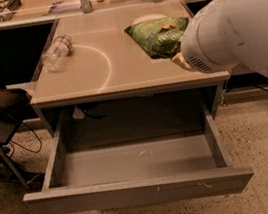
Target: Place green jalapeno chip bag into top drawer
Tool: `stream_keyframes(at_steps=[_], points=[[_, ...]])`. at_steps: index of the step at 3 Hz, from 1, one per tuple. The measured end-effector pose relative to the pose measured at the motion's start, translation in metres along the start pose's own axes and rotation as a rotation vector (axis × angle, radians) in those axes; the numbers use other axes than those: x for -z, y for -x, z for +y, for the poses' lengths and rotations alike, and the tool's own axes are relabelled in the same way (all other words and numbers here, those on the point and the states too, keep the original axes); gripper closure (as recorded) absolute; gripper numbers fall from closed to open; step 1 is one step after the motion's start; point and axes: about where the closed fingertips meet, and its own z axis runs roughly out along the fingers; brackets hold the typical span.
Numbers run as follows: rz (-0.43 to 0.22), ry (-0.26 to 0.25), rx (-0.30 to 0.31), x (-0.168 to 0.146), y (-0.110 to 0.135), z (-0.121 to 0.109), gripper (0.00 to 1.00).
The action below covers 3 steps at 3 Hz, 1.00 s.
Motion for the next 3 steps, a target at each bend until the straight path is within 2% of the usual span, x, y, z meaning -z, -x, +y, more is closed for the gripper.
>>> stream_keyframes(at_steps=[1,2,3], points=[[0.034,0.046,-0.039,-0.028,-0.014,0.025,1.00],[0.133,0.165,-0.104,-0.056,-0.058,0.086,1.00],[0.197,0.273,-0.185,-0.071,-0.091,0.133,1.00]])
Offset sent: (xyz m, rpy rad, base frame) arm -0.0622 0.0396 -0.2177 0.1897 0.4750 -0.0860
